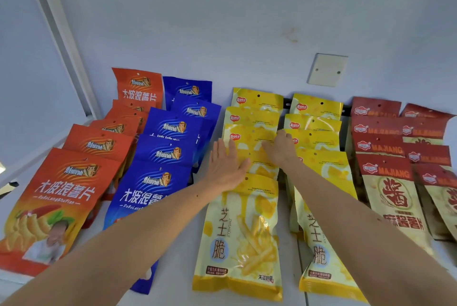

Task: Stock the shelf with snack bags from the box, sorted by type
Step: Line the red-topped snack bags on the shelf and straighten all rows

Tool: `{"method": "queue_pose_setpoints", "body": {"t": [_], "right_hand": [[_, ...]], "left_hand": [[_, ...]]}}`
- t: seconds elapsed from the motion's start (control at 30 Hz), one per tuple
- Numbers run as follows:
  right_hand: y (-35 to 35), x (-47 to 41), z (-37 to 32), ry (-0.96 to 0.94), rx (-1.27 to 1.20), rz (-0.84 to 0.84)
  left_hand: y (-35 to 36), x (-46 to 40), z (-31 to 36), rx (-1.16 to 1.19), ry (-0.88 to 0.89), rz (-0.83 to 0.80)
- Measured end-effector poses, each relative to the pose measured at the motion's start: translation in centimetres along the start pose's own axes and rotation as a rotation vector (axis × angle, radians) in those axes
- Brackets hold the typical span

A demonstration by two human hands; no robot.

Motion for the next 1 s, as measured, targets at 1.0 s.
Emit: {"method": "queue_pose_setpoints", "body": {"t": [1.0], "right_hand": [[2.7,-0.8,0.3,0.107,-0.013,-0.027]], "left_hand": [[-1.1,-4.4,-1.6,0.025,-0.076,-0.023]]}}
Point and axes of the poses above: each hand's wrist, its own x-axis away from the middle knuckle, its own y-axis out of the palm, z = x × y, the point moved 7 cm from there along -x, towards the middle knuckle, and after that the axes turned 13 degrees about -z, right-handed, at the moved point
